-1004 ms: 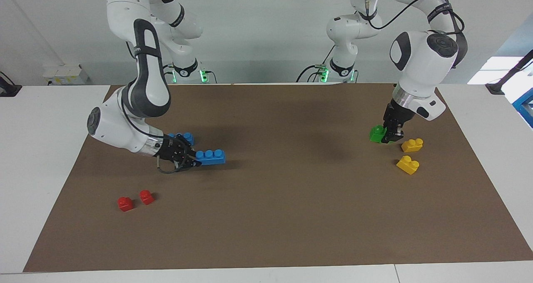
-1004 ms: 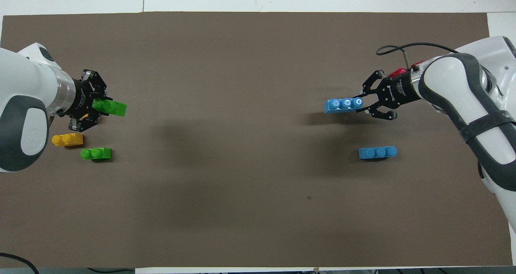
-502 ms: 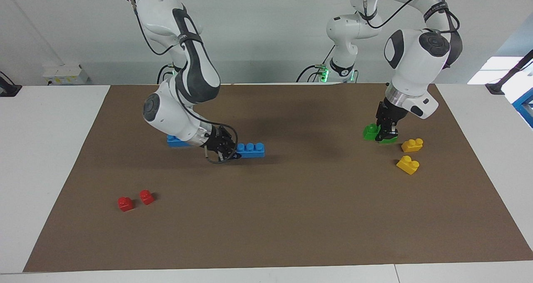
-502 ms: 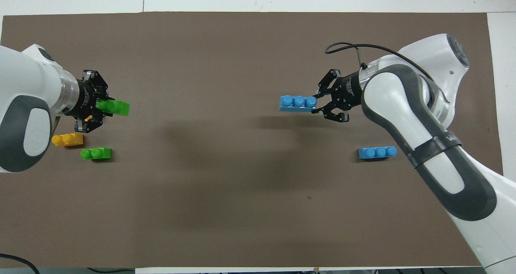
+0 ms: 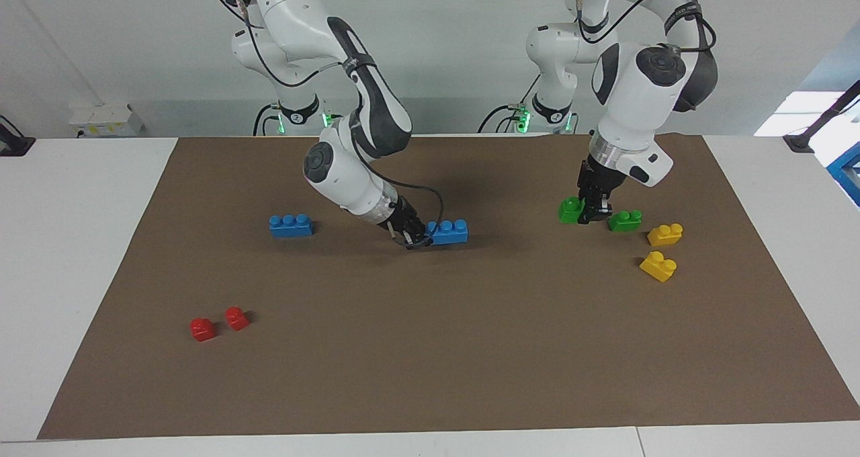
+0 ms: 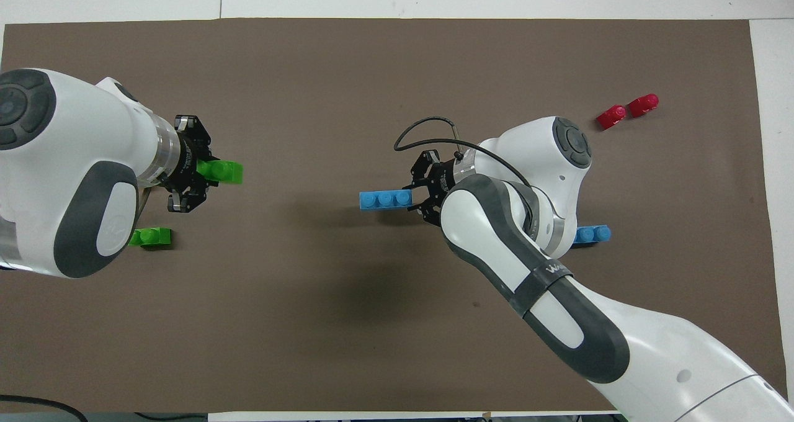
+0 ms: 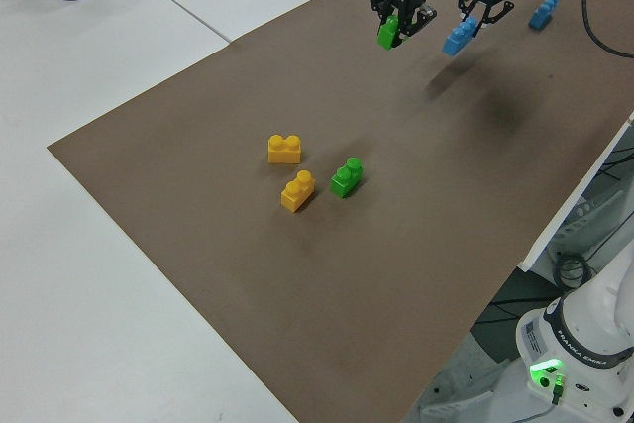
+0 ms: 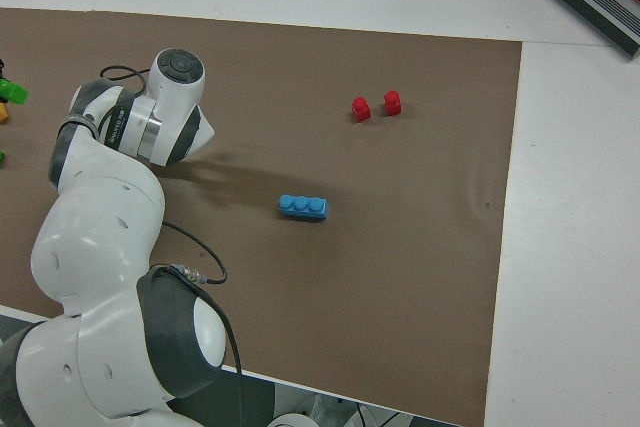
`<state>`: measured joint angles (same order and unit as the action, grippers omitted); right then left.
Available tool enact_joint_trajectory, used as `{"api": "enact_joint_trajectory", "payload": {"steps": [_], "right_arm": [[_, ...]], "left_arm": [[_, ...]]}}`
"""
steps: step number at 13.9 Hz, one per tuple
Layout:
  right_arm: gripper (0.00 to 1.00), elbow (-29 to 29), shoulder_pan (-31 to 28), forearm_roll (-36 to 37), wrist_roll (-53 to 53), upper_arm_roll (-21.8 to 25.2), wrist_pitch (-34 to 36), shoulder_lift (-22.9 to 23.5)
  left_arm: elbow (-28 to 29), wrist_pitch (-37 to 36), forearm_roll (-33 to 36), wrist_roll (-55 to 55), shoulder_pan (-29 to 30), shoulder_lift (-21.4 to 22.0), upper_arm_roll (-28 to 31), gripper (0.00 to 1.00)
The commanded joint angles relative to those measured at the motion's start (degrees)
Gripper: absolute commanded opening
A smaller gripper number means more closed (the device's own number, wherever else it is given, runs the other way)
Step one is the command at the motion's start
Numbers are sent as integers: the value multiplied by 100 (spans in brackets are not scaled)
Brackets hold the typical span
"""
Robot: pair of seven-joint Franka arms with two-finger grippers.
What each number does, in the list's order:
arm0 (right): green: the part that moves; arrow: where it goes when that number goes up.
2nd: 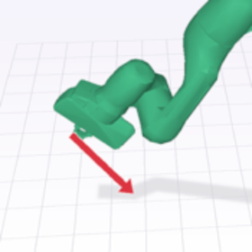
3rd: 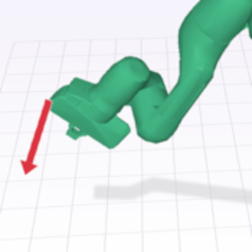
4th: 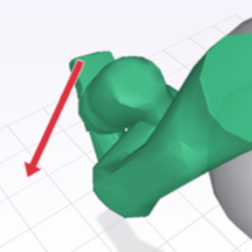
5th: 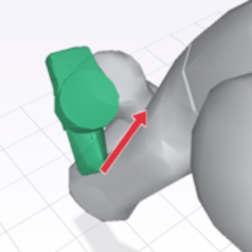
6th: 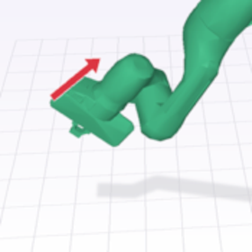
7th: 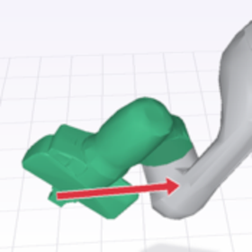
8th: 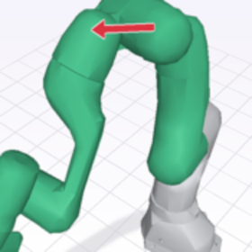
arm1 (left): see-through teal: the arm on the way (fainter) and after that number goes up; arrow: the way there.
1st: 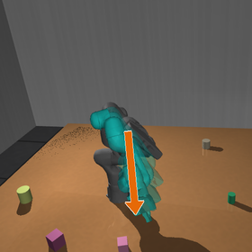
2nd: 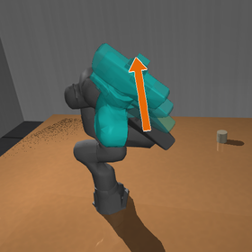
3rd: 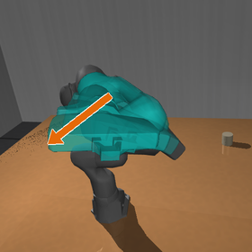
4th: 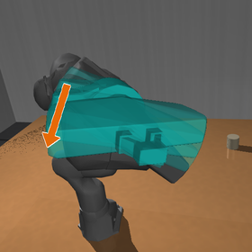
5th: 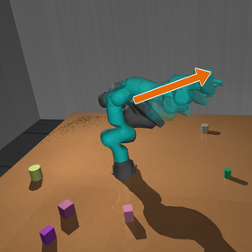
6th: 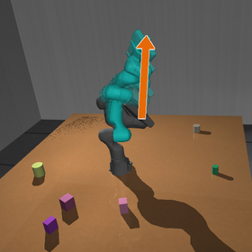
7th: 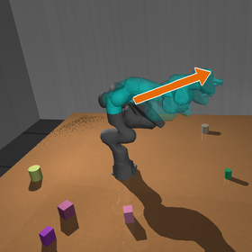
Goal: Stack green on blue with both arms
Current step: 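Carry the blue brick to the table center while the left gripper lifts the green brick, then lower the green brick onto the blue brick with the left gripper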
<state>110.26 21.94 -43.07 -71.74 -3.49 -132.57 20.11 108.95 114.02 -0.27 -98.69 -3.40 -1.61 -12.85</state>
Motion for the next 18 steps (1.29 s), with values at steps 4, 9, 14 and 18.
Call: {"api": "enact_joint_trajectory", "payload": {"steps": [4, 9, 14, 18], "right_arm": [[0, 347, 12, -228, 441, -12, -637, 142], [0, 584, 12, -709, 948, -12, -928, 221], [0, 646, 3, -958, 1259, -12, -989, 257], [0, 646, 3, -958, 1267, -12, -1025, 265]], "left_arm": [[74, 418, -26, -1142, -643, 4, 64, 0], [39, 673, 70, -1933, -1205, -190, 64, 0], [-215, 920, 369, -3022, -1821, -777, 81, 0], [-426, 1008, 581, -3745, -2085, -1060, 72, 0]]}}
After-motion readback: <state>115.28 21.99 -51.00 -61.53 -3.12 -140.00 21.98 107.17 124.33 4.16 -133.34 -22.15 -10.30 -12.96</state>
